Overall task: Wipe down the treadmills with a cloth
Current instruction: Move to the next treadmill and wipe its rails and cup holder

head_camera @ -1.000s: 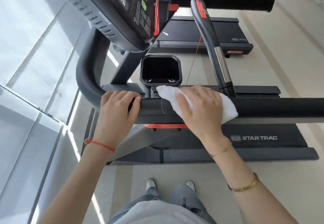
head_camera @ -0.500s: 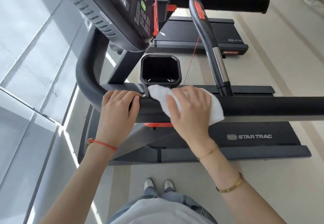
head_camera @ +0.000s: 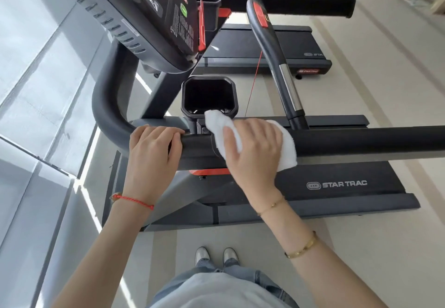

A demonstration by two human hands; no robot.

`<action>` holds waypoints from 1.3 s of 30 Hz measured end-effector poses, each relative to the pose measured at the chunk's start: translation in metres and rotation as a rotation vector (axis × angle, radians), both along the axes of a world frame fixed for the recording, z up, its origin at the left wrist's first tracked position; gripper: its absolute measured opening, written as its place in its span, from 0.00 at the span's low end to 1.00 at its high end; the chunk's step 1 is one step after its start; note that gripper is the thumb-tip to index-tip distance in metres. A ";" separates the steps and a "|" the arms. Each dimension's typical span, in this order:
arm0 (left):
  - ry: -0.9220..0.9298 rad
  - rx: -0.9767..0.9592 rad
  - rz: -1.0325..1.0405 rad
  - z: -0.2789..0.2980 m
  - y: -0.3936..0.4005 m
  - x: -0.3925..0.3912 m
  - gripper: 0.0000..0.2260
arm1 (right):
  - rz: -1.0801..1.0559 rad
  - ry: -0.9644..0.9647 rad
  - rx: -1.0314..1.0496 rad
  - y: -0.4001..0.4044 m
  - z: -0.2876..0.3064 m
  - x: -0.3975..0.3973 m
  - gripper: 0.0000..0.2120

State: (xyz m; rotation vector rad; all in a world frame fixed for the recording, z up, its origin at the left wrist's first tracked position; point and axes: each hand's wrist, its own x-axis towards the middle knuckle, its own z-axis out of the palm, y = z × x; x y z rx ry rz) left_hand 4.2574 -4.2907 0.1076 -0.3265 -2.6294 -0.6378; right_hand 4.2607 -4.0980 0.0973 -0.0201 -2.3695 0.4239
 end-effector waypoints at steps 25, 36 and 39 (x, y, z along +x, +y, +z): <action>-0.064 0.014 -0.196 0.012 0.196 0.001 0.08 | 0.103 0.183 0.147 0.248 -0.013 0.006 0.12; -0.095 -0.051 -0.121 0.011 0.295 0.004 0.10 | 0.145 -0.091 0.103 0.276 0.010 0.000 0.14; -0.097 -0.052 -0.072 0.012 0.300 0.006 0.12 | 0.302 0.030 0.125 0.296 0.004 0.008 0.12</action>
